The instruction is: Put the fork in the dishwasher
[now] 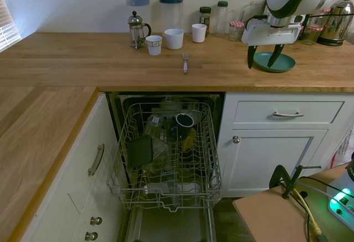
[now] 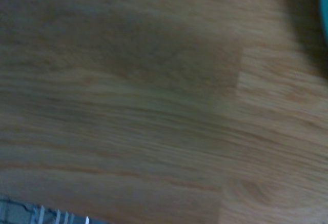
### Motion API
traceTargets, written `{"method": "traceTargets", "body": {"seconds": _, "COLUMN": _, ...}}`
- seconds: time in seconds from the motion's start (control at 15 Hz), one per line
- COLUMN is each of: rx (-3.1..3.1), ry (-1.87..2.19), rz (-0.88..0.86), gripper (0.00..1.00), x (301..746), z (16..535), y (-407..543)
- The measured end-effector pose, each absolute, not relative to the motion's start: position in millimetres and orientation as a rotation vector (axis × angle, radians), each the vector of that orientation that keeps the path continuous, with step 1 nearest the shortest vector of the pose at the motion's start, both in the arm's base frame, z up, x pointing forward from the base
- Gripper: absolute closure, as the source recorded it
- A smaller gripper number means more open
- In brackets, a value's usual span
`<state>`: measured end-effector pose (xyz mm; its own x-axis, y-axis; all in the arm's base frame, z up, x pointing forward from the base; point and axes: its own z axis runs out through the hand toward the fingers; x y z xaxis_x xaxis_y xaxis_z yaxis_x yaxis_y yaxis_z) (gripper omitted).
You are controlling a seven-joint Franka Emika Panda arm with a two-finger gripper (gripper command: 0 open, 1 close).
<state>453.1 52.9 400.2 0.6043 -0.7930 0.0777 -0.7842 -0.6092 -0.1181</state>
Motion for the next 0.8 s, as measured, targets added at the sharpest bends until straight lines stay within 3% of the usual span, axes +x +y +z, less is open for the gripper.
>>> {"method": "traceTargets", "body": {"seconds": 0.8, "rx": -2.526, "ry": 1.638, "rz": -0.321, "gripper": 0.0, "x": 640.0, "z": 398.3, "y": 193.9}}
